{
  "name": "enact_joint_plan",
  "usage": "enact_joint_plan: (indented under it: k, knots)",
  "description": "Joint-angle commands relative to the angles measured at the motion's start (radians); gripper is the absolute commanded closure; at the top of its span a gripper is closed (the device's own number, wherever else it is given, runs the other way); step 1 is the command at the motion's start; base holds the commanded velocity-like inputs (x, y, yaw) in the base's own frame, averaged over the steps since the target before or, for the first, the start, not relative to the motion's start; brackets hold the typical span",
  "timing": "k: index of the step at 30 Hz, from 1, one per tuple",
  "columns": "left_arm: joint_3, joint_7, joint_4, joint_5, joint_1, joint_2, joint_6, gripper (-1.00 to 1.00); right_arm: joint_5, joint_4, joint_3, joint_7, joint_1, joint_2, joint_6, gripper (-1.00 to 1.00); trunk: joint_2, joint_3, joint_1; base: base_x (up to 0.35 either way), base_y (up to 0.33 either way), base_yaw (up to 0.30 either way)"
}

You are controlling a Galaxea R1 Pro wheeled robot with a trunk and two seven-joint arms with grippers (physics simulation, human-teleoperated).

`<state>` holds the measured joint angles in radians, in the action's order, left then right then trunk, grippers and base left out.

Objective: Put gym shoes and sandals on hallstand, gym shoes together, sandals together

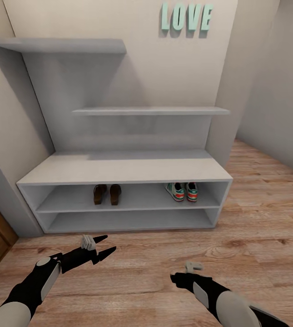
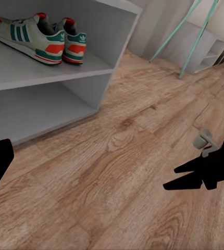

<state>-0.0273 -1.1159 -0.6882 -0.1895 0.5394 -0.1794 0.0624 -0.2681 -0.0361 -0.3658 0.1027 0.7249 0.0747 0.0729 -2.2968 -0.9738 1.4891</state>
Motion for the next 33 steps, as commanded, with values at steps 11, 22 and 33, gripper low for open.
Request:
enact_joint_plan:
  k: [11, 22, 33]
  knots:
    - [0.0, -0.001, 0.024, -0.001, 0.001, 0.001, 0.008, -1.0, -0.011, -0.003, -0.008, 0.003, -0.004, 0.0, 0.007, -1.0, 0.0, -0.001, 0.0, 0.0, 0.0, 0.0]
    - [0.0, -0.002, 0.041, -0.002, 0.001, 0.001, 0.009, -1.0, -0.011, -0.002, -0.007, 0.003, -0.004, 0.0, 0.007, -1.0, 0.0, -0.001, 0.0, 0.0, 0.0, 0.0]
    - [0.0, -0.004, 0.041, -0.002, 0.001, 0.001, 0.009, -1.0, -0.011, -0.003, -0.007, 0.004, -0.004, 0.0, 0.007, -1.0, 0.0, -0.001, 0.0, 0.0, 0.0, 0.0]
